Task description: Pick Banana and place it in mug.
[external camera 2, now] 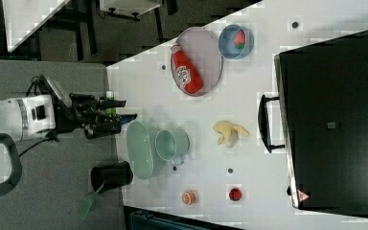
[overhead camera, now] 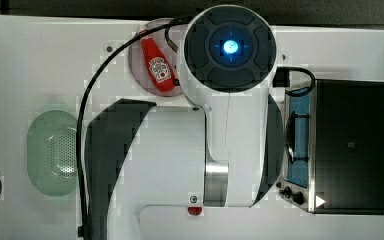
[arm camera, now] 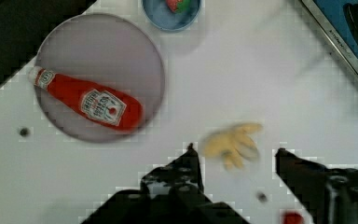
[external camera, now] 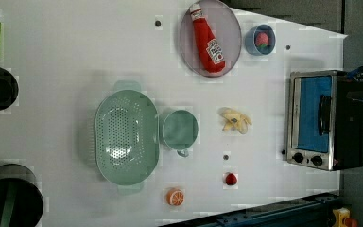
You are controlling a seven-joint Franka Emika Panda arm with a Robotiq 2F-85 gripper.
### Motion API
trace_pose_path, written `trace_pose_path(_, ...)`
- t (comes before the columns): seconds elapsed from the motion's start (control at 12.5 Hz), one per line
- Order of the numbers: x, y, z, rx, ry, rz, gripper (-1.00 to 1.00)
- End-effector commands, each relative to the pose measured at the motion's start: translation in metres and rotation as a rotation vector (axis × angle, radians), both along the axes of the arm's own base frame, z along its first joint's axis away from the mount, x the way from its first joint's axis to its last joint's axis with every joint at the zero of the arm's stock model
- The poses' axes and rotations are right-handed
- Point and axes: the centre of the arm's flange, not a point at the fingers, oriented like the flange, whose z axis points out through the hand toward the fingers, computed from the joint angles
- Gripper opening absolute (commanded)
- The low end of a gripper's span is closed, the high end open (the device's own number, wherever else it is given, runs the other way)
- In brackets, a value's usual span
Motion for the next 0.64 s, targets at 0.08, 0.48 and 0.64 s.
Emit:
trace_pose_path(0.08,-0.079,-0.018,0.067,0.024,0.006,-0.146,0.6)
trace_pose_path(0.48,-0.071,-0.016,0.007,0.023,0.081,-0.088,1.0)
trace_pose_path(0.64,-0.064,-0.016,-0.031,0.028,0.097,0.01,1.0)
